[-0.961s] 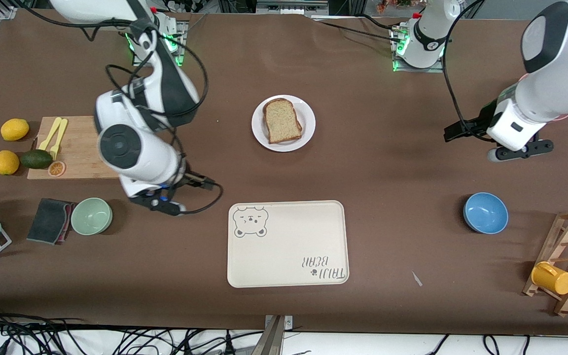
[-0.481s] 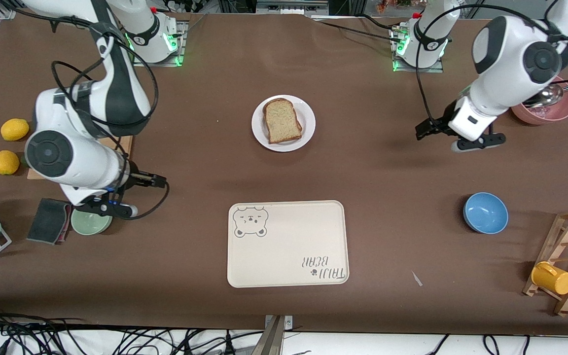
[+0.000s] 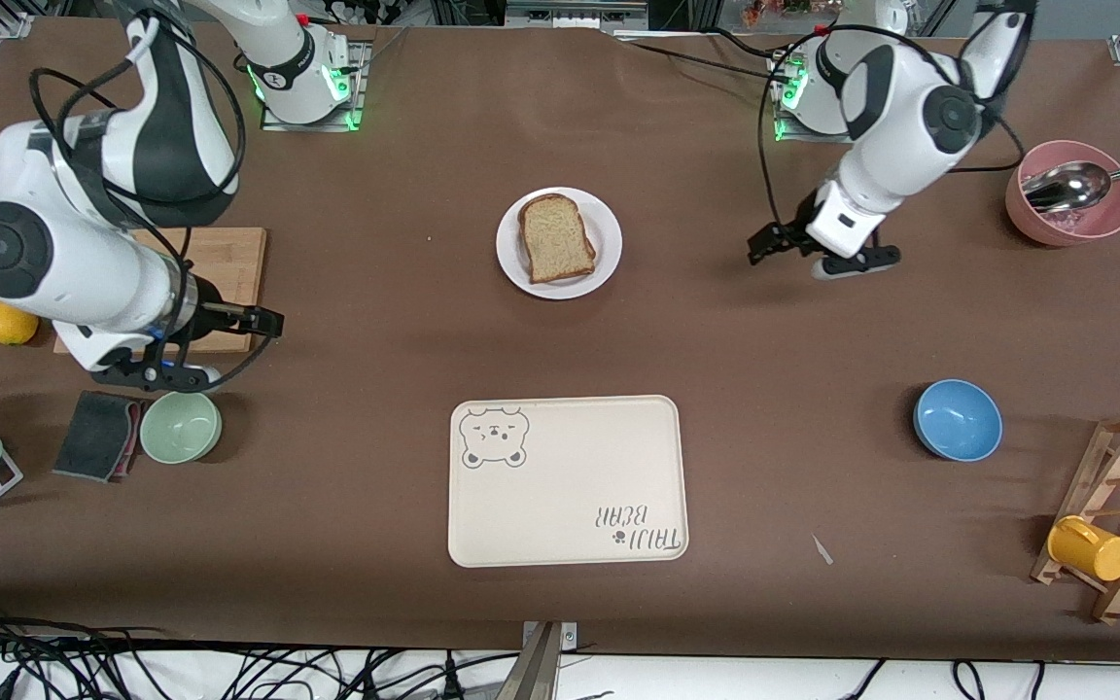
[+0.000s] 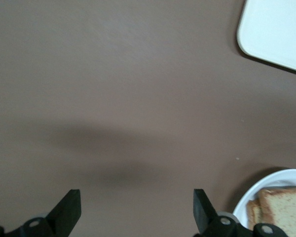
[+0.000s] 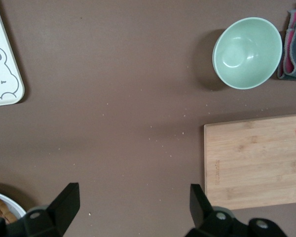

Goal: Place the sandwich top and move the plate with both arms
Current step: 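Withdraw the right gripper while the left gripper reaches the plate rim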

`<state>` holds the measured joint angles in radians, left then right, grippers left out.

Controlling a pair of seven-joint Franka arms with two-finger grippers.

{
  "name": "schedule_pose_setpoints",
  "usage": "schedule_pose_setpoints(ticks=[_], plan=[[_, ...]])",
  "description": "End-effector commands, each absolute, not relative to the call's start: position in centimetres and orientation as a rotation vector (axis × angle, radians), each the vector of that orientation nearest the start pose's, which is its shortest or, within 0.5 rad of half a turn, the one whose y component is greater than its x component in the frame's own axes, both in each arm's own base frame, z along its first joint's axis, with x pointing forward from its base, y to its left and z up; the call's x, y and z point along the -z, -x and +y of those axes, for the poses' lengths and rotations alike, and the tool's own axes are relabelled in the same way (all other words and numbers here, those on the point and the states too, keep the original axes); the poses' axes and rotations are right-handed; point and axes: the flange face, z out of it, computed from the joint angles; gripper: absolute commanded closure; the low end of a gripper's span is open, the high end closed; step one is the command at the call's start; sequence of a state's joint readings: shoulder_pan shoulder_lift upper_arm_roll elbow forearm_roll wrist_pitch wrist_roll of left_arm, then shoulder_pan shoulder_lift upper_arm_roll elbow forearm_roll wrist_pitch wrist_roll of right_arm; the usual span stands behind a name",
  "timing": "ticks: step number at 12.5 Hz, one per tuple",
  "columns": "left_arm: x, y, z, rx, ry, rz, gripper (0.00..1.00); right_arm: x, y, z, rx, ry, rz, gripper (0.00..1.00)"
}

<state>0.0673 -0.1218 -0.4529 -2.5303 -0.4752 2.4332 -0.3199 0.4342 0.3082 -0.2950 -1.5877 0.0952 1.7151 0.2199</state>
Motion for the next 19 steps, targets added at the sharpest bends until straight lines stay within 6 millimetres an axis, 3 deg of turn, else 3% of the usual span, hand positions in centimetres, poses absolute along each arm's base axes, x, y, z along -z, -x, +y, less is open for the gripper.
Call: schedule_pose_setpoints(ticks=[1, 5, 8, 11, 13, 14, 16, 19], plan=[[-30.4, -41.0, -19.5, -0.121, 3.395, -0.612, 0.00, -47.1, -59.8, 10.3, -0.220, 3.133, 0.132, 0.02], [-28.9, -40.5, -21.8, -0.258, 3.508, -0.695, 0.02, -48.8, -59.8, 7.3, -0.238, 3.124, 0.103, 0.01], [-26.4, -39.6, -22.9, -0.361, 3.625, -0.611, 0.02, -50.3, -59.5, 7.6, -0.192, 3.123, 0.082, 0.01], [-22.7, -38.0, -24.6, -0.396, 3.814, -0.392, 0.01, -50.6, -59.6, 8.2, -0.189, 3.116, 0.109, 0.00], [-21.9, -36.4, -26.5, -0.287, 3.824, -0.344, 0.01, -50.6, -59.6, 8.6, -0.191, 3.118, 0.084, 0.00], [-21.1, -35.4, -27.3, -0.255, 3.818, -0.354, 0.00, -51.6, -59.9, 8.0, -0.180, 3.112, 0.080, 0.00], [-19.3, -33.7, -27.8, -0.178, 3.895, -0.374, 0.01, -52.1, -60.2, 8.2, -0.161, 3.129, 0.050, 0.00], [-14.9, -31.0, -27.1, 0.068, 3.969, -0.317, 0.01, -52.6, -60.7, 5.4, -0.127, 3.158, 0.063, 0.00]])
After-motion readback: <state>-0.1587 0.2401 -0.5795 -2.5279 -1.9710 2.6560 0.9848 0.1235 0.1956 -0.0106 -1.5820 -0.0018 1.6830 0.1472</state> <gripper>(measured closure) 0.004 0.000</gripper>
